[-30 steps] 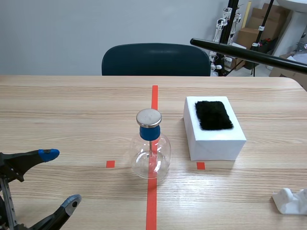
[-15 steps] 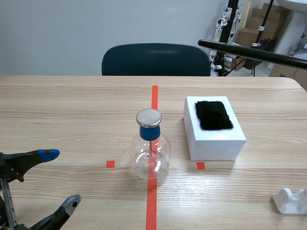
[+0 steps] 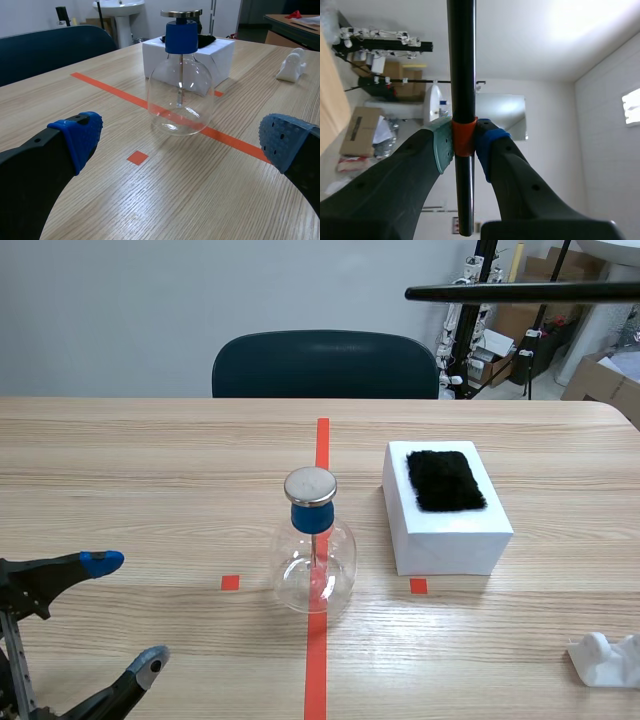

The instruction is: Do the electroscope experiment. move the rod toward and away from the electroscope

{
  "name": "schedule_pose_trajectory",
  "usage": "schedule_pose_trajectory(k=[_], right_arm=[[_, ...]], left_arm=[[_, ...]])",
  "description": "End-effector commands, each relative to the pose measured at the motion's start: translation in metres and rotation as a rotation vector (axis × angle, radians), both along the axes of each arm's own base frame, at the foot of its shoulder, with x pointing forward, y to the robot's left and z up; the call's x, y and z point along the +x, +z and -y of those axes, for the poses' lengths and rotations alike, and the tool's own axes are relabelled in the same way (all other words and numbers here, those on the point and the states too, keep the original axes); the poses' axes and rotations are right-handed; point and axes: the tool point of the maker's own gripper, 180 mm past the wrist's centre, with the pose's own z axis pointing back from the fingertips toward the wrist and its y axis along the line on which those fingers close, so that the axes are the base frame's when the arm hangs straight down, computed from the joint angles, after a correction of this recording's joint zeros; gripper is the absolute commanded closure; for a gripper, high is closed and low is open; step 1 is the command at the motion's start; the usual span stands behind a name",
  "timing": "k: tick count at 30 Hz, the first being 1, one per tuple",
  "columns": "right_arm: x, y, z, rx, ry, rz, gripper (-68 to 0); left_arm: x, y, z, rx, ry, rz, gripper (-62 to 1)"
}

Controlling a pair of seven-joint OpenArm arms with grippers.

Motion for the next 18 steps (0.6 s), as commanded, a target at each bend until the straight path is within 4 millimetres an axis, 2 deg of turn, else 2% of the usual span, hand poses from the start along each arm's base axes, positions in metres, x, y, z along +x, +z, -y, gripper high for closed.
schedule_pose_trajectory(k=[1, 6, 11, 18], right_arm=[[0.007, 0.01, -0.004, -0.028, 0.011, 0.03, 0.3], [0.022, 0.017, -0.023, -0.114, 0.067, 0.051, 0.3], [0.035, 0.014, -0.046, -0.195, 0.14, 0.045, 0.3], [0.05, -0.006, -0.063, -0.321, 0.203, 0.045, 0.3]], left_arm=[[0.004, 0.008, -0.003, -0.017, 0.007, 0.028, -62.3], [0.004, 0.008, -0.003, -0.017, 0.007, 0.028, -62.3], [0.004, 0.008, -0.003, -0.017, 0.007, 0.028, -62.3], [0.004, 0.008, -0.003, -0.017, 0.007, 0.028, -62.3]])
